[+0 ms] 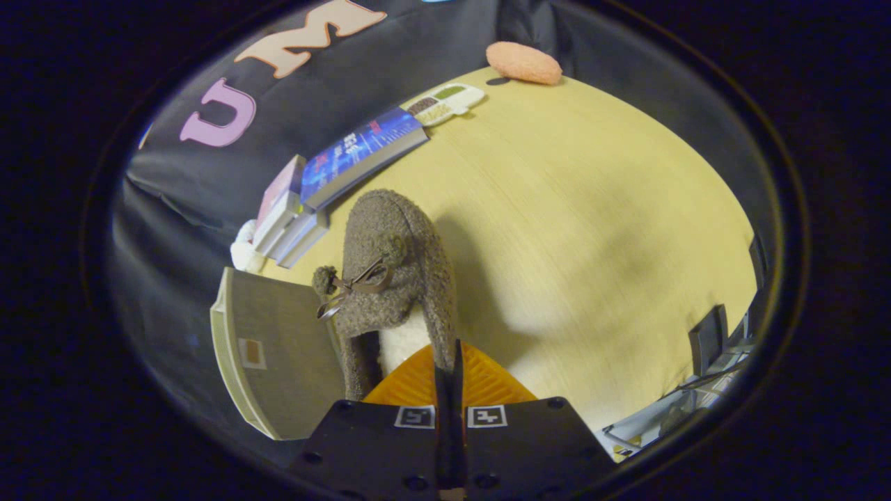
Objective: Open the storage box then place both shoes into the box .Put the left shoe in first, then the right shoe, with the right side of both shoes facing outward in a uniform manner.
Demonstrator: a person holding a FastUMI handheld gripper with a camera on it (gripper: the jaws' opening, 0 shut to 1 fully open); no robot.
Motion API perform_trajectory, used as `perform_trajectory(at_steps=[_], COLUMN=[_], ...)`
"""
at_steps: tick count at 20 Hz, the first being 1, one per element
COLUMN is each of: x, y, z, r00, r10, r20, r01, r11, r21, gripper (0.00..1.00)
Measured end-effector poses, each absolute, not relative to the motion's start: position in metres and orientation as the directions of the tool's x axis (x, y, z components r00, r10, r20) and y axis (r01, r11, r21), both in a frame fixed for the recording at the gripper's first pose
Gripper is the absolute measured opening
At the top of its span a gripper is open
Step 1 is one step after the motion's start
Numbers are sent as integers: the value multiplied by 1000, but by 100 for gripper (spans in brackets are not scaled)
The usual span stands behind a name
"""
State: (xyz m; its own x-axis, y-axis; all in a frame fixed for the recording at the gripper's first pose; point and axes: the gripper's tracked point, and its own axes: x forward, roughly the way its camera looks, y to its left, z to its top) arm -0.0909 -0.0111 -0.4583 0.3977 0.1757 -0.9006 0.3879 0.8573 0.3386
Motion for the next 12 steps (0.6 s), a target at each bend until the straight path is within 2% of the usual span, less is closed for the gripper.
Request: perform_trajectory(at_steps=[7, 12], x=[-37, -27], y=[57, 129], z=[-369, -335], r00=[528, 533], r10=[280, 376], r20=[-802, -758], r01=[252, 149], r11=[850, 840], r21=[463, 522], gripper=[3, 3])
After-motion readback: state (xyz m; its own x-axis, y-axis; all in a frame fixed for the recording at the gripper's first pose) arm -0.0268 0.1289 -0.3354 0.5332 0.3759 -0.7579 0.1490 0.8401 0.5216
